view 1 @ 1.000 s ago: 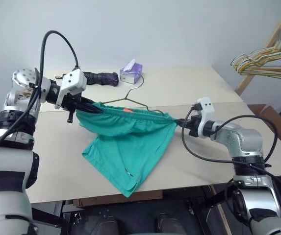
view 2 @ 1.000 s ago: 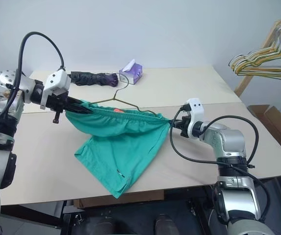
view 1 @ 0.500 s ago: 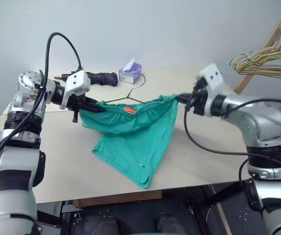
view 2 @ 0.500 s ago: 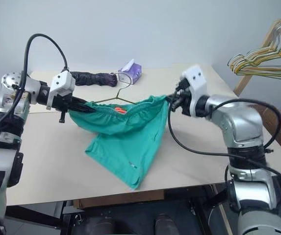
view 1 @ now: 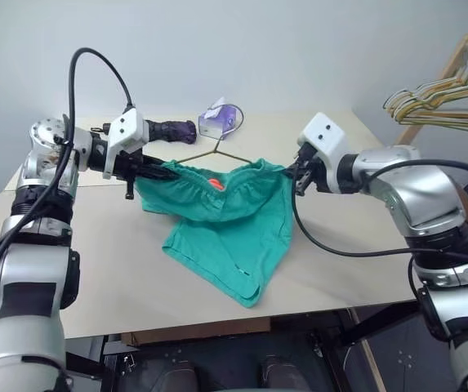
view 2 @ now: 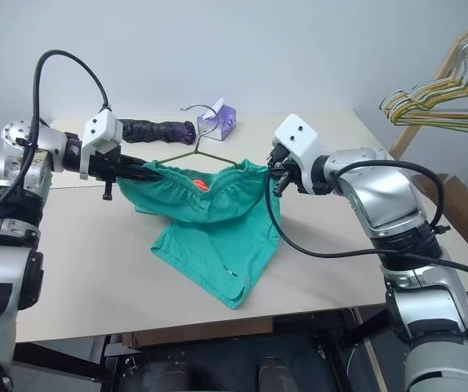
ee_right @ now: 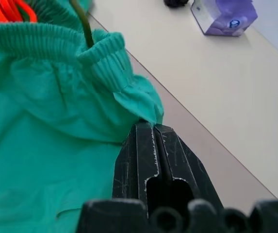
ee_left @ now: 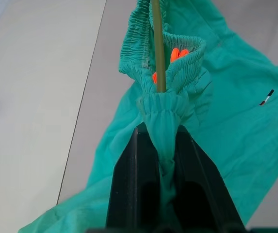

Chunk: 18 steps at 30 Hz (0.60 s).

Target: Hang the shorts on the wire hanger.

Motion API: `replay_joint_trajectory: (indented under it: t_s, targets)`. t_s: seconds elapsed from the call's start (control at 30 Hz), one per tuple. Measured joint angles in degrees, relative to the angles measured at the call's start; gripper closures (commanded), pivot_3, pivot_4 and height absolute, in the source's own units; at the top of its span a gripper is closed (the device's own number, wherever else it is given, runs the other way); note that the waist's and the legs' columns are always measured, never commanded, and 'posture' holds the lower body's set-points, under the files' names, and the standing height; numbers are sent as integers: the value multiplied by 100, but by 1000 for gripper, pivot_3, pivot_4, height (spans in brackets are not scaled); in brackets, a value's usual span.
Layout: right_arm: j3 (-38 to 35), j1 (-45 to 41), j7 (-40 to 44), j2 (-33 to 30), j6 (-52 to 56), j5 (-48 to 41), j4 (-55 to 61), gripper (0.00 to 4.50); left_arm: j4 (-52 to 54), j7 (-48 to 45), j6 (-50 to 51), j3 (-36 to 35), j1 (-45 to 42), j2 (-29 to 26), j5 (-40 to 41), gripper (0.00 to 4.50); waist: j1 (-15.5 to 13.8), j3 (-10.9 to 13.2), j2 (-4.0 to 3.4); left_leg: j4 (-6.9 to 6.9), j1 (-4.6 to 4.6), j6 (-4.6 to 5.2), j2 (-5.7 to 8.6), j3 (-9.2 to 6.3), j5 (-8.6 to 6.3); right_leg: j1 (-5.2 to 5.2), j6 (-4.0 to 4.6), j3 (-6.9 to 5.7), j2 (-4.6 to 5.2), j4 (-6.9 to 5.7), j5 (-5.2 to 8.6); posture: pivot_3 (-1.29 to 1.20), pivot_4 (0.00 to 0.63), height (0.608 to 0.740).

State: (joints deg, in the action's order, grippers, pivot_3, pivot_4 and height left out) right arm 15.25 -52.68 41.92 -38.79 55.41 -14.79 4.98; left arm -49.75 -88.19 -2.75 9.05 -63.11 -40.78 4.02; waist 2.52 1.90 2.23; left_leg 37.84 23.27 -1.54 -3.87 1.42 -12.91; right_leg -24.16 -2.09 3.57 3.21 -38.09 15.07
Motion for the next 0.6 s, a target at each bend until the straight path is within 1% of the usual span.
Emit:
replay_joint_trajectory:
  t_s: [0.13, 0.33, 0.37, 0.4, 0.53, 0.57, 0.6]
  targets:
    - [-76, -321, 186, 96, 269, -185, 34, 4479, -56, 97, -18, 0, 11, 89, -86, 4425, -6, 0, 0, 0, 1, 0, 0, 0, 0, 0, 0, 0, 0, 1, 0, 11, 0, 740]
    - [-86, -433, 255, 110, 389, -219, 96, 4479, -52, 82, 63, -125, 10, 236, 53, 4425, -9, 0, 0, 0, 2, 0, 0, 0, 0, 1, 0, -1, 1, 1, 0, 11, 0, 740]
    - [-12, -432, 257, 85, 368, -158, 100, 4479, -49, 75, 78, -147, 9, 237, 68, 4425, -8, 0, 0, 0, 1, 0, 0, -1, 0, 1, 0, -2, 1, 1, 0, 11, 0, 740]
    - [246, -360, 227, -42, 174, 115, 113, 4479, -41, 32, 141, -161, 7, 240, 85, 4425, -7, 0, 0, 0, 1, 0, 0, 0, 0, 0, 0, -1, 0, 1, 0, 12, 0, 740]
    - [577, -54, 181, -169, -507, 600, 99, 4479, -40, -4, 151, -185, 7, 224, 80, 4425, -7, 0, 0, 0, 2, 0, 1, 0, 0, -2, 0, -1, 1, 1, 0, 12, 0, 740]
    - [593, -53, 185, -169, -558, 639, 98, 4271, -40, -3, 150, -184, 7, 223, 77, 4425, -4, 0, 0, 0, 2, 0, 1, 0, 0, -3, 0, -1, 1, 0, 0, 11, 0, 740]
    - [599, -52, 196, -175, -650, 693, 98, 3968, -39, -2, 149, -184, 7, 224, 73, 4425, 3, 0, 0, 0, 2, 0, 1, 0, 0, -2, 0, -1, 1, 0, 0, 10, 0, 740]
